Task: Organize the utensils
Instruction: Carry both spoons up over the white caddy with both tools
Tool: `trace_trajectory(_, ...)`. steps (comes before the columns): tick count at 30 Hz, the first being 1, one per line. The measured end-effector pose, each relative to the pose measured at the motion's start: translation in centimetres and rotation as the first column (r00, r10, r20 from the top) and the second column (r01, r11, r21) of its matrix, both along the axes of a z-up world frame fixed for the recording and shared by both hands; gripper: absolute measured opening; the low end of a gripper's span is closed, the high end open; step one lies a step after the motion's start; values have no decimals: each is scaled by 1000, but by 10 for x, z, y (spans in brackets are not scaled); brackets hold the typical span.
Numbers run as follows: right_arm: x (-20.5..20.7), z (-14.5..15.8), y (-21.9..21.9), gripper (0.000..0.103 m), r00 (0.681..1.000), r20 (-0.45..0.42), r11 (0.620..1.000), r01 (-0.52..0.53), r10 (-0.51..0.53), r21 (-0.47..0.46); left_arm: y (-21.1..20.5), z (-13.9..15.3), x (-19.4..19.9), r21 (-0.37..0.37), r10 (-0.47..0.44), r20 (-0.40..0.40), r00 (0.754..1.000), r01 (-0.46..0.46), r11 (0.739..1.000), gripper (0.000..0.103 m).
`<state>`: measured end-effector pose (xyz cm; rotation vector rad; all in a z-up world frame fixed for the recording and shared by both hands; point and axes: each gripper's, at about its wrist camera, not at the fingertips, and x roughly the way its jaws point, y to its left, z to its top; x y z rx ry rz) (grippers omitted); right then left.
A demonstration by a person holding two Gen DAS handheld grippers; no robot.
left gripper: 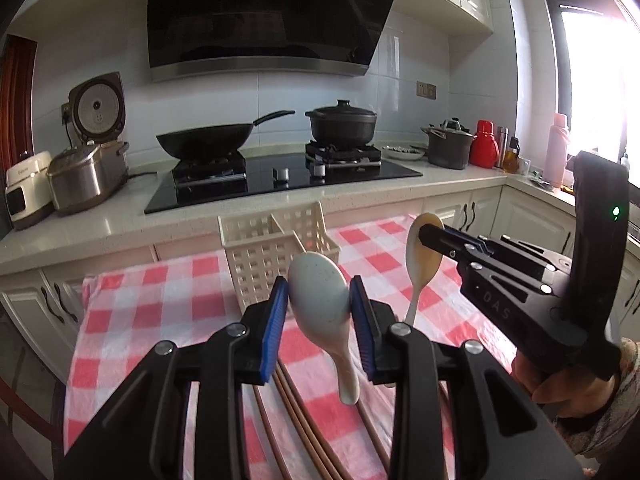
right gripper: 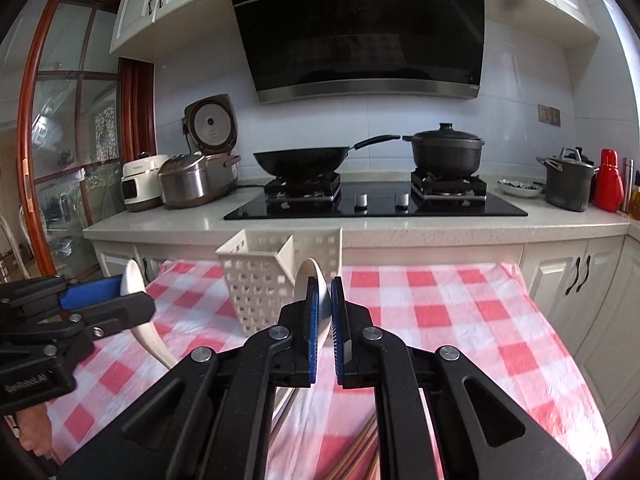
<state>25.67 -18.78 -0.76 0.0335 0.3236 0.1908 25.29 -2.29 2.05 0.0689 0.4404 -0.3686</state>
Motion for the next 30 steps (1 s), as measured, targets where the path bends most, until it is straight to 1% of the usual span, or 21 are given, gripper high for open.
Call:
trace_trajectory(3,21,7,-2,9,999,31,1000,21,-21,-5,3,14,20,-15,6,11,1000,-6,1000,31)
trace_trajectory(7,49,17,-3,9,997,59,999,42,-42,-3,5,31,47,-12,29,38,999,-28,1000,31)
trace_trajectory(14,93,42,0,9,990,123,998,68,-66,-6,14,65,93,-27,61,82,995,-59,998,31)
trace_trajectory(20,130,53,7,9,986,155,997,74,-68,-31,25,83,134,-59,99,104,990,-93,994,31)
trace_trajectory(23,147,52,12,9,985,159,997,72,-65,-42,30,82,156,-74,130,108,986,-122,990,31)
trace_trajectory(25,156,47,14,9,986,156,996,71,-63,-46,30,76,167,-68,162,123,979,-155,986,31)
trace_trajectory(30,173,22,25,9,992,121,996,57,-49,-68,24,43,187,-64,205,109,973,-199,978,31)
